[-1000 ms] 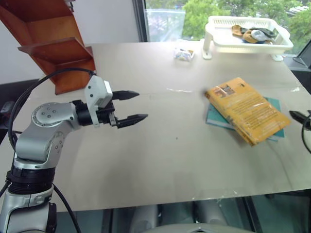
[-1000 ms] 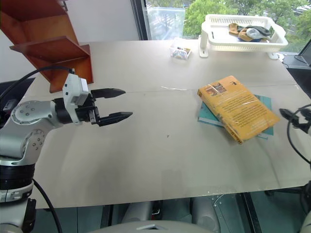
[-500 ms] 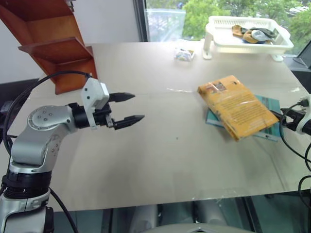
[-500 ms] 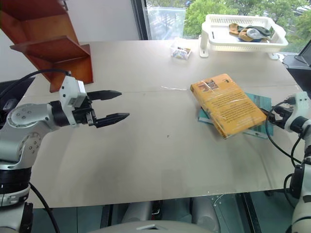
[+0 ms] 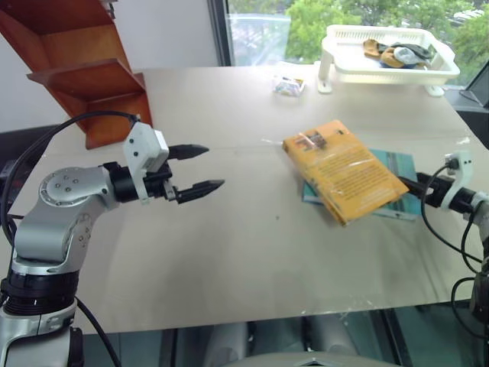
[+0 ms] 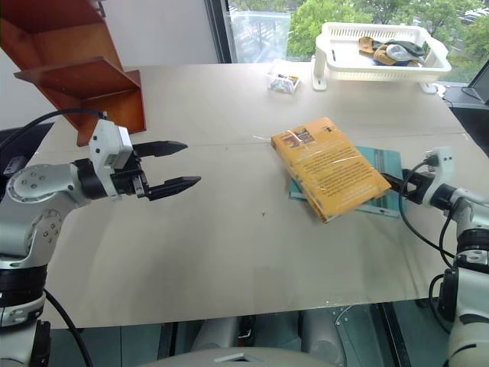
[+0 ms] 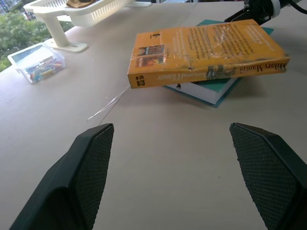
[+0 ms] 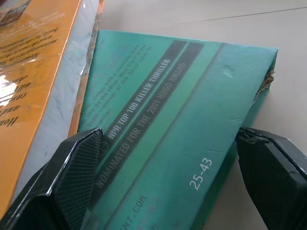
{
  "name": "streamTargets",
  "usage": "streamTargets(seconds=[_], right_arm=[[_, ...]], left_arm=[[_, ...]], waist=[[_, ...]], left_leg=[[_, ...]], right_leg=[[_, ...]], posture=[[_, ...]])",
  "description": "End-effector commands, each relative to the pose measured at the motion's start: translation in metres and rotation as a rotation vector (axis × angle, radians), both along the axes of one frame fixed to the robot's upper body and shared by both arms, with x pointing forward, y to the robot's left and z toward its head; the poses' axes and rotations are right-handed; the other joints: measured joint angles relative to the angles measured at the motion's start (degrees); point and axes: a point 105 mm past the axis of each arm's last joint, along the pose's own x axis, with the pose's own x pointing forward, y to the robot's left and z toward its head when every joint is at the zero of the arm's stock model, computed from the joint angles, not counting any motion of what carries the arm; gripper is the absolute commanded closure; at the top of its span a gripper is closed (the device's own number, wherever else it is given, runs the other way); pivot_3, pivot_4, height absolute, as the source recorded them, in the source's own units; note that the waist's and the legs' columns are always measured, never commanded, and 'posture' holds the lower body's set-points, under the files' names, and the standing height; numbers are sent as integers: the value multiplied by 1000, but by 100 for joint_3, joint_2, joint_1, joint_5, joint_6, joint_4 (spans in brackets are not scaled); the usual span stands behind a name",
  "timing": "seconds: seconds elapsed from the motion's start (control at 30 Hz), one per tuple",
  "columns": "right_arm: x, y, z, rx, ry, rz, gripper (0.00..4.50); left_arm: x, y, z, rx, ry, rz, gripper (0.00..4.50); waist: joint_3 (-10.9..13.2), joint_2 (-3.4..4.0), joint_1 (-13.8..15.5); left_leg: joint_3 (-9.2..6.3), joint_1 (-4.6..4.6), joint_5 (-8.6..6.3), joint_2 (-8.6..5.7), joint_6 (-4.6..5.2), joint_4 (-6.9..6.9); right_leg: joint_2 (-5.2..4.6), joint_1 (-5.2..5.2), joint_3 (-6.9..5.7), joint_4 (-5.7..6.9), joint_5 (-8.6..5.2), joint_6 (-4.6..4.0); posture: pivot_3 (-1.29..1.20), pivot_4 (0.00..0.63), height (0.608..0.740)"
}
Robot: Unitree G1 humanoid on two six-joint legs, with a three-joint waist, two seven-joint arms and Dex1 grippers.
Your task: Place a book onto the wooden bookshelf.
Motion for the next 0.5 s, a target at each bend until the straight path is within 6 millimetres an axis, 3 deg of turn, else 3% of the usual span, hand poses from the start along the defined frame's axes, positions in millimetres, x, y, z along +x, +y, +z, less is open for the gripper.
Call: streamTargets(seconds=[0.03, 0.5], right_arm=[[-1, 17, 1, 3, -4, 75, 0], [-9, 103, 0, 43, 11, 268, 0]], left_arm=[[-3, 3, 10, 14, -55, 6, 443], [-7, 8, 6, 36, -53, 32, 443]], waist=[[0, 0, -4], [0, -1, 15]], left_leg=[[0, 0, 0, 0, 0, 0], [3, -10, -2, 2, 4, 0]], right_leg=[[0, 0, 0, 0, 0, 0], [0, -18, 3, 11, 0, 0]], posture=[[0, 150, 740], [0, 150, 740]])
